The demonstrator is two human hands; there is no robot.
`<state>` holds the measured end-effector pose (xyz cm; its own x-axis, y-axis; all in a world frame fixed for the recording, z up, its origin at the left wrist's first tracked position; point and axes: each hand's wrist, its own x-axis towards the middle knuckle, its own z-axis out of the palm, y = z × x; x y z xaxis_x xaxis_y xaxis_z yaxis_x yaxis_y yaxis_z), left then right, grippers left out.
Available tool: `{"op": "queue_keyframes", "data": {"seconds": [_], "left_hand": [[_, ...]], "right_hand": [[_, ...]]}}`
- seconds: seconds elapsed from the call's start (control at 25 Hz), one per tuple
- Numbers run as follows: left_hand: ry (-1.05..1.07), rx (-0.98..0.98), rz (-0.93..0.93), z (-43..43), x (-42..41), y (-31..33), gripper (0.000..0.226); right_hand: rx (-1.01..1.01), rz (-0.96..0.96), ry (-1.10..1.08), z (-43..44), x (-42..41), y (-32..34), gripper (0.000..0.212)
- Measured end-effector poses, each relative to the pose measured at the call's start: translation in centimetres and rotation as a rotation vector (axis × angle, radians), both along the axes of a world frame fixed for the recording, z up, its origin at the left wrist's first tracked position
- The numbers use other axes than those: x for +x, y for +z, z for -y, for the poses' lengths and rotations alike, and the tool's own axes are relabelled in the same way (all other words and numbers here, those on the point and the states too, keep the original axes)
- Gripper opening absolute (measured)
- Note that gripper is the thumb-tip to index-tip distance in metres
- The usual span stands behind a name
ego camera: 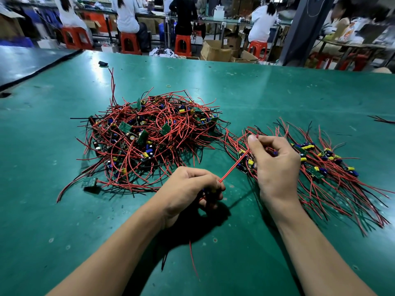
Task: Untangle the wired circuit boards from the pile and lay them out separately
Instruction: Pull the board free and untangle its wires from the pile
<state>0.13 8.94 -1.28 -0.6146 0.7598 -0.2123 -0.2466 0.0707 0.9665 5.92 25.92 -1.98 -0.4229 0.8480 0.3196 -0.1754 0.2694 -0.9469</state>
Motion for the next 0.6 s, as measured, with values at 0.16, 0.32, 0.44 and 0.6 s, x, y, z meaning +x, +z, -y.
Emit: {"op": "queue_keyframes", "data": {"seconds": [0.16,0.32,0.44,0.6], "left_hand": [[-0.018,-0.016,0.012,0.5,-0.57,0.01,0.03],[-0.011,-0.025,0.019,0.34,-0.62,-0.2,0.029],[0.038,-0.018,0.035,0.43,-0.78,-0.4,0.023],[0.093,0.011,0.043,0.25,-0.72,-0.53,0.016]], "right_hand": [[0.279,0.043,-0.092,-0.04,0.17,-0.32,0.017],[0.104,0.036,-0.064,-0.44,-0.17,-0.64,0.017],[-0.165,-0.023,0.071,-0.38,-0.28,-0.53,0.013],[-0.537,0.046,0.432,-0.15,-0.09,0.01,0.03]]}}
